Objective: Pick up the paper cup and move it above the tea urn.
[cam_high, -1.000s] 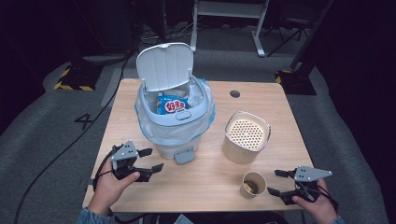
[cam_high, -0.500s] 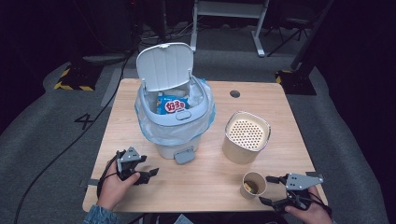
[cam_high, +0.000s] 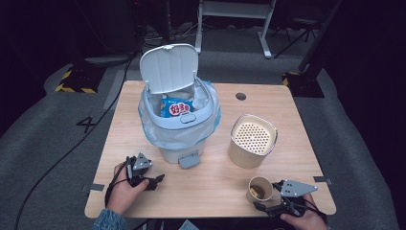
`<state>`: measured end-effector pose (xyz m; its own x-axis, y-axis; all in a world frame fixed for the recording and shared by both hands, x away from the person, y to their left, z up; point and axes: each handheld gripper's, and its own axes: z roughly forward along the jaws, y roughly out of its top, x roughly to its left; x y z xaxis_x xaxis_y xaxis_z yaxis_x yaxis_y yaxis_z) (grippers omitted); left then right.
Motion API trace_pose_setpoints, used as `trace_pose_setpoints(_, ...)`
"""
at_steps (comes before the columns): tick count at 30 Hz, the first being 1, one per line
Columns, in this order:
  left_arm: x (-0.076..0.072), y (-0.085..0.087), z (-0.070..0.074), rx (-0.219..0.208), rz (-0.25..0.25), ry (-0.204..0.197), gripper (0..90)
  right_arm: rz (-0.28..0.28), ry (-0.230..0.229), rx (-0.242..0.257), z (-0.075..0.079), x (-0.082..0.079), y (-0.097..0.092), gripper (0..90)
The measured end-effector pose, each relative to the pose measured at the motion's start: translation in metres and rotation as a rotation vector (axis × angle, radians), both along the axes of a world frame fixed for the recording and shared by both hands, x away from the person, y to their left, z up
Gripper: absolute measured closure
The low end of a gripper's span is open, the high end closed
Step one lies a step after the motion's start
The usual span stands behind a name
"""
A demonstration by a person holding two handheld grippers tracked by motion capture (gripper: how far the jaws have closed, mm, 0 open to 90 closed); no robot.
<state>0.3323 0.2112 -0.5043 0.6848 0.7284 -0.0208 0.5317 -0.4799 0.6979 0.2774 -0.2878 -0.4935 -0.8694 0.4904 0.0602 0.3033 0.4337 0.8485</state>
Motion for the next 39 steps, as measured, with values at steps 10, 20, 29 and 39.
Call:
trace_pose_setpoints(10,-0.001,0.0,0.0,0.0,0.004,-0.003,21.5,-0.026,-0.009,0.041,-0.007,0.003,0.006,27.1)
trace_pose_setpoints(20,-0.001,0.0,0.0,0.004,0.004,-0.006,21.8,-0.023,-0.03,0.101,0.006,0.004,0.0,29.0)
trace_pose_setpoints(29,-0.001,0.0,0.0,0.003,0.005,-0.008,21.9,0.011,-0.025,0.098,0.034,0.011,-0.011,29.9)
trace_pose_setpoints(39,-0.002,-0.001,0.0,0.002,-0.006,-0.004,21.7,0.052,-0.065,0.074,0.074,0.023,-0.015,30.4)
